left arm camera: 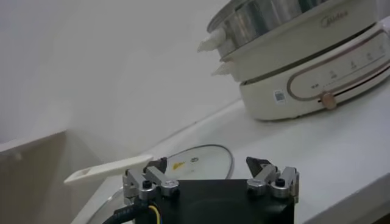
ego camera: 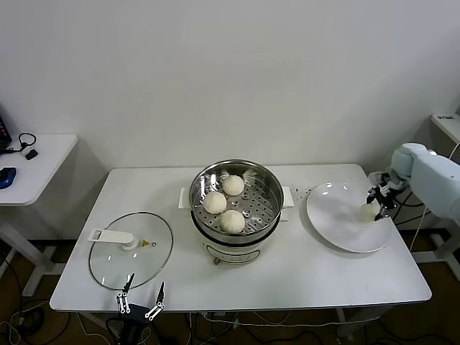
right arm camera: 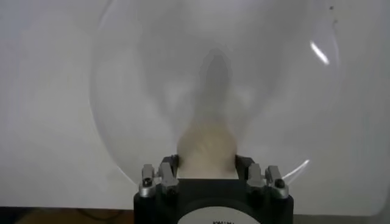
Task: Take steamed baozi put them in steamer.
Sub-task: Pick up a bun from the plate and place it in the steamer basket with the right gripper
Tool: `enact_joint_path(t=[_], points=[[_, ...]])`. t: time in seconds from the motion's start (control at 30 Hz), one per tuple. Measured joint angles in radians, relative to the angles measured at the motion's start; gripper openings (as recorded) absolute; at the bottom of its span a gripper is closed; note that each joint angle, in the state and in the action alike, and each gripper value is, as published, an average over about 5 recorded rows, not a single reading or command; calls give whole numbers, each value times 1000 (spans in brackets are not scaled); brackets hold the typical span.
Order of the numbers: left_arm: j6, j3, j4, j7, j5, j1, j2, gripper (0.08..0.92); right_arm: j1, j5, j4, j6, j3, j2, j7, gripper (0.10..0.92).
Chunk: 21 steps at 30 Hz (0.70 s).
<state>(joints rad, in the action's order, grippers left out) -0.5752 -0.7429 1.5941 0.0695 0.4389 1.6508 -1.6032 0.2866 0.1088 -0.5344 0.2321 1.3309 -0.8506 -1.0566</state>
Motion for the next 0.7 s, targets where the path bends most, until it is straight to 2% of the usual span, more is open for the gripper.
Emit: enact_joint_path(t=[0.33, 0.7], points=[[4, 9, 10, 1, -1, -5, 3, 823, 353, 310, -360, -159, 365, 50, 71, 619], [1, 17, 20, 1, -2, -3, 3, 823, 738, 667, -769, -374, 649, 4, 176, 619]])
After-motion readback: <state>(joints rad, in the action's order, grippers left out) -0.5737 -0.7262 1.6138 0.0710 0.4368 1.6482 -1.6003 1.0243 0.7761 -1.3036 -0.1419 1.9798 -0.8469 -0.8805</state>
